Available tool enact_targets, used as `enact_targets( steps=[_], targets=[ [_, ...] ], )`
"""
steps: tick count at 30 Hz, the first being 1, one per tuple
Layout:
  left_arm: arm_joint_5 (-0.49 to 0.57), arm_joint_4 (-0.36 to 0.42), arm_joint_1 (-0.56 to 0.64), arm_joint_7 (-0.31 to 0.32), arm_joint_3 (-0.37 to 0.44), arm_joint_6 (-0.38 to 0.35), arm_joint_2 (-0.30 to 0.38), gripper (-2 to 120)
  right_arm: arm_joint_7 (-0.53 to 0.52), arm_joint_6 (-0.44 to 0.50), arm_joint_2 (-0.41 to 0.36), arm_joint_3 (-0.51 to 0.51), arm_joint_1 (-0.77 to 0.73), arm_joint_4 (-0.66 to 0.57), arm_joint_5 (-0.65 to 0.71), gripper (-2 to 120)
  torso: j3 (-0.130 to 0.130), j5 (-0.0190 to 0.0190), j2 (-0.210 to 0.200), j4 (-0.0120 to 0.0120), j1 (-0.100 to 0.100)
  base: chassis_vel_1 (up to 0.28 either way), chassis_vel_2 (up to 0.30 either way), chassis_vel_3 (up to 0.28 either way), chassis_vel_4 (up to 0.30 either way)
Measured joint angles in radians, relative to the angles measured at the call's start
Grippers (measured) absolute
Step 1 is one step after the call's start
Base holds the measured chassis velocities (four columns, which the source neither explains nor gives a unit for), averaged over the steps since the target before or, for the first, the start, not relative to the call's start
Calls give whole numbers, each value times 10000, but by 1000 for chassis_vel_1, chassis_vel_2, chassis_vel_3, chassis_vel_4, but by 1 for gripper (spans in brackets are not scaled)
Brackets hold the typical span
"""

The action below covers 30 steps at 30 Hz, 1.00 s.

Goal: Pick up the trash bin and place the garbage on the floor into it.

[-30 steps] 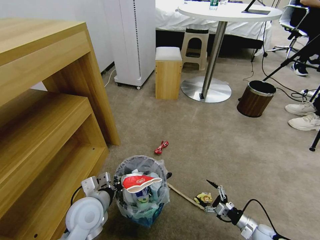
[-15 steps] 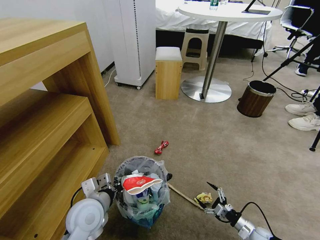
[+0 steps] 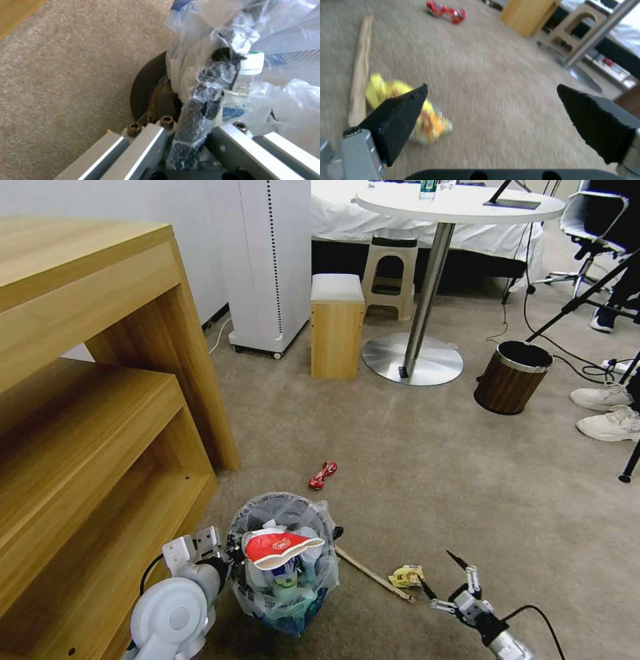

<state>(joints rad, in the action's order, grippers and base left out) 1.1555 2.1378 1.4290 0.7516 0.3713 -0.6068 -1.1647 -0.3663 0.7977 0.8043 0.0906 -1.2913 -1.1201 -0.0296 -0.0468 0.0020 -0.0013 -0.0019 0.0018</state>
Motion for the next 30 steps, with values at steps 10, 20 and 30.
enact_targets(
  steps=[10, 20, 30],
  targets=[
    [-113, 130, 183, -47, 11, 16, -94, 0, 80, 90, 549, 708, 974, 1421, 7, 99, 0, 2, 0, 2, 0, 0, 0, 0, 0],
    [-196, 309, 267, -54, 52, 72, -136, 0, 227, 98, 795, 1263, 1779, 2064, -33, 96, 0, 2, -1, 2, 0, 0, 0, 0, 0],
    [-224, 273, 243, -76, 81, 81, -156, 0, 825, 109, 680, 1339, 1481, 1491, 295, 96, 0, 1, 0, 1, 0, 0, 0, 0, 0]
  ],
)
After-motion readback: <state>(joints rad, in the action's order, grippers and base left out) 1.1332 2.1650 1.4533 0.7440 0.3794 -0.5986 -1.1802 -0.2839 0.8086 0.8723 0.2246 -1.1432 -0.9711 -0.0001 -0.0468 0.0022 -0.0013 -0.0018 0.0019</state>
